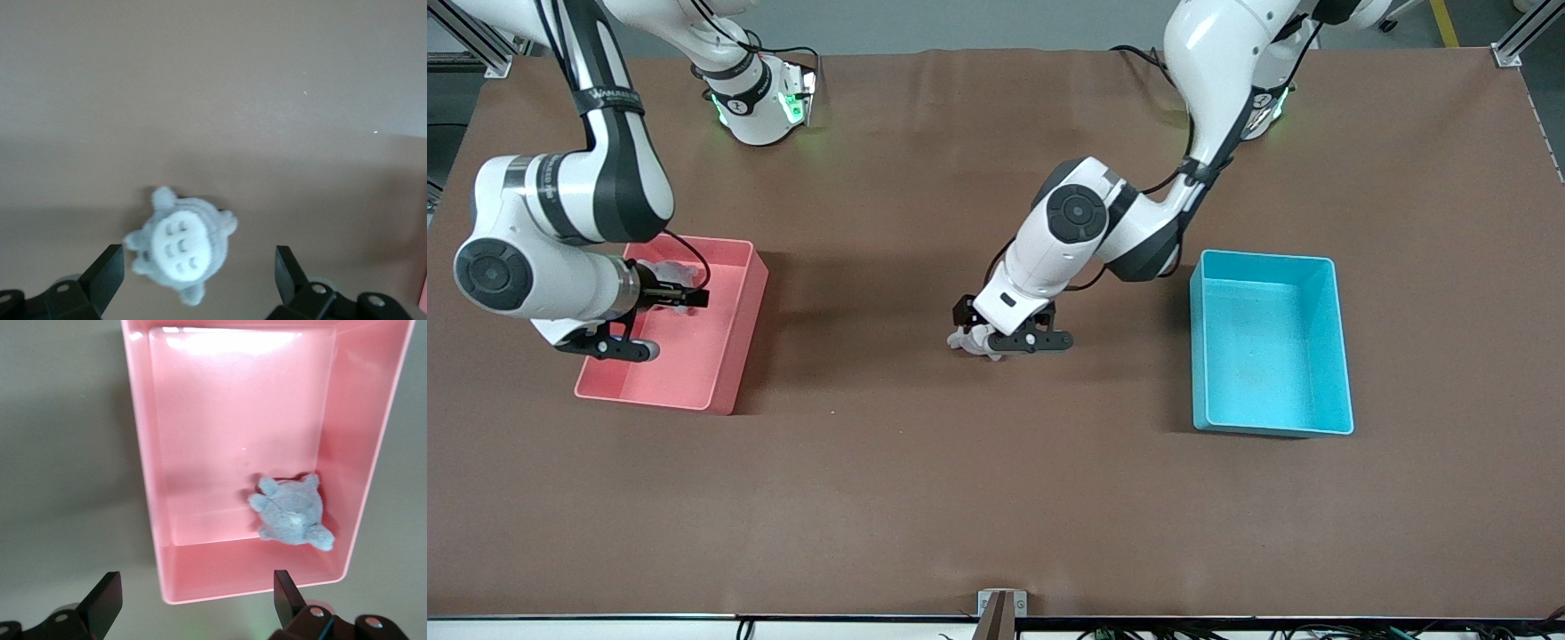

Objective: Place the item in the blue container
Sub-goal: 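Grasp the plush with the left gripper while the right gripper returns to the box, then carry the plush toward the blue box while the right gripper grasps the second plush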

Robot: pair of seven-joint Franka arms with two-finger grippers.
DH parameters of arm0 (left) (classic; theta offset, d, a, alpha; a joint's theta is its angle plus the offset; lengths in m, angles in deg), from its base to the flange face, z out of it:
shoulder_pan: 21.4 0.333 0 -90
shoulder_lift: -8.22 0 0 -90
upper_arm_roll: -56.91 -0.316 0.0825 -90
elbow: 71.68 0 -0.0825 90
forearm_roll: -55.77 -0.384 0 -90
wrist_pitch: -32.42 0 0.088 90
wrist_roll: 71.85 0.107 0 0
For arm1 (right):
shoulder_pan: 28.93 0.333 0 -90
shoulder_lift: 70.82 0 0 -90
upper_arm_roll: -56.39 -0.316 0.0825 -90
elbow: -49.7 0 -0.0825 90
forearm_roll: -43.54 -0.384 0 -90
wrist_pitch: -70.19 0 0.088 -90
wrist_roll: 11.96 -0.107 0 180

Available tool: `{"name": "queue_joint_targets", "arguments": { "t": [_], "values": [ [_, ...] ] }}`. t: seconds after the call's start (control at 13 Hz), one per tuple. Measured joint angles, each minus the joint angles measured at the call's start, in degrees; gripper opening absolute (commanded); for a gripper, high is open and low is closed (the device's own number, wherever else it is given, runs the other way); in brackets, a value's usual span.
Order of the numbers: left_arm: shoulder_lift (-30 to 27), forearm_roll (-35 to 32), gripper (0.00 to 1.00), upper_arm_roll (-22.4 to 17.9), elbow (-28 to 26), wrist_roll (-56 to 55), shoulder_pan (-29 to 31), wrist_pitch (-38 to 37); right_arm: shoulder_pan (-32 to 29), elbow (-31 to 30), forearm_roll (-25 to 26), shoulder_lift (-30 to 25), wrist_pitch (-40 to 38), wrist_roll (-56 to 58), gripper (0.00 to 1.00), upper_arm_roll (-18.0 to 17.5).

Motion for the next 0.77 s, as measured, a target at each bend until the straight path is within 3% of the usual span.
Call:
{"name": "queue_joint_targets", "arguments": {
  "t": [0.31, 0.77],
  "values": [
    [3.3, -2.0, 0.99, -0.2, 0.0, -0.4, -2.0, 1.4, -2.6, -12.2, 5.7, -2.4, 12.4, 0.0, 1.0, 0.0],
    [6.1, -3.6, 0.99, -0.2, 0.0, -0.4, -2.2, 1.4, -6.9, -18.3, 9.2, -2.2, 20.8, 0.1, 1.0, 0.0]
  ]
}}
